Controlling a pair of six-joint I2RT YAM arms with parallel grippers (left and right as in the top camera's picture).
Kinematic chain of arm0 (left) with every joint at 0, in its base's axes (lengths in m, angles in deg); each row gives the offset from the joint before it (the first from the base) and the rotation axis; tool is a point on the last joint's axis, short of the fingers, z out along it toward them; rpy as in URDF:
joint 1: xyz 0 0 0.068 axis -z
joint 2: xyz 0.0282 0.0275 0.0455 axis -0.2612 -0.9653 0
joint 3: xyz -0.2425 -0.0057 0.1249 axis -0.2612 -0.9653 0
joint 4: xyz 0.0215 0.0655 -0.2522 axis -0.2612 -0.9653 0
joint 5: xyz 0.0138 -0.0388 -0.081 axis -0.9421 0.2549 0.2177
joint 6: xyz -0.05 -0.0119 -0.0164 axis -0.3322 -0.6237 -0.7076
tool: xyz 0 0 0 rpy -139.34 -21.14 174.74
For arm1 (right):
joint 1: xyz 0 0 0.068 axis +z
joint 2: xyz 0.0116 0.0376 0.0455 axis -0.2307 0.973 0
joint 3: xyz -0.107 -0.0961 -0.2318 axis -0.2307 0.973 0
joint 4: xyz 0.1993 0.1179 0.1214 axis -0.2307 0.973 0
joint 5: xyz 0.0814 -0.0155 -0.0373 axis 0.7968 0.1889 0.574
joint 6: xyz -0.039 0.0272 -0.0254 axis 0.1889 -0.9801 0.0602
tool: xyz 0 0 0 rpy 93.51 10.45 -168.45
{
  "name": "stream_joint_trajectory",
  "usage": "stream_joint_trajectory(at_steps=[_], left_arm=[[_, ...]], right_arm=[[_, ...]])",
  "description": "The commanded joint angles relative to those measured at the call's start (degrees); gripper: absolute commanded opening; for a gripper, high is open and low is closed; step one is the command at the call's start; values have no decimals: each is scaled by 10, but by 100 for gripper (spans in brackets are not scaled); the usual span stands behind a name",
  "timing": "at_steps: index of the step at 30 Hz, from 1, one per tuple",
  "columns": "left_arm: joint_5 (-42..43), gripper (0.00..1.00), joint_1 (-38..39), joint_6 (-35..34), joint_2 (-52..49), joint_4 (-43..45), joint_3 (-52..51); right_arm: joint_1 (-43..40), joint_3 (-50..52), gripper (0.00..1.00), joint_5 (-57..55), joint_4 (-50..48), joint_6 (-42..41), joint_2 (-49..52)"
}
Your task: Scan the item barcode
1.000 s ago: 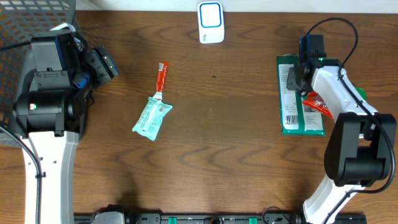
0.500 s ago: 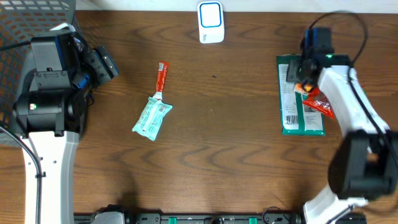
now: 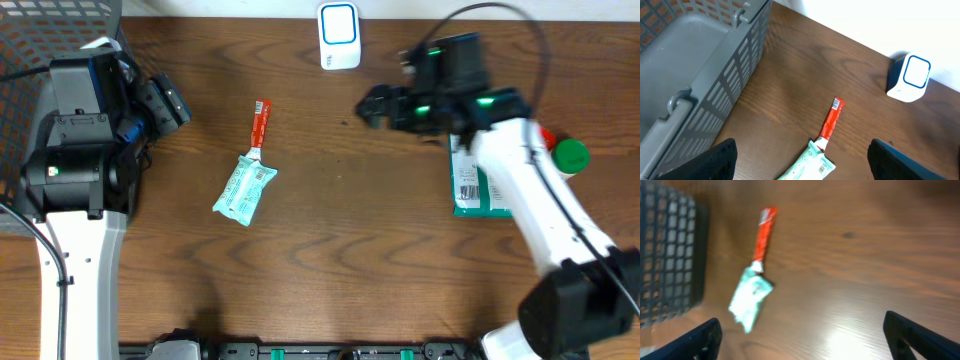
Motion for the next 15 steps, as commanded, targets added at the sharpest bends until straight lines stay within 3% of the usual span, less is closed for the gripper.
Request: stream_joint_trajectory(at_steps=[1, 9, 15], left_arm=[[-3, 84, -2, 3, -1, -2, 6], [-3, 84, -2, 3, -1, -2, 6], [-3, 84, -2, 3, -1, -2, 6]], right_arm=[[70, 6, 93, 24, -31, -66, 37], [240, 6, 84, 24, -188, -102, 152], [330, 6, 83, -9, -291, 3, 198]])
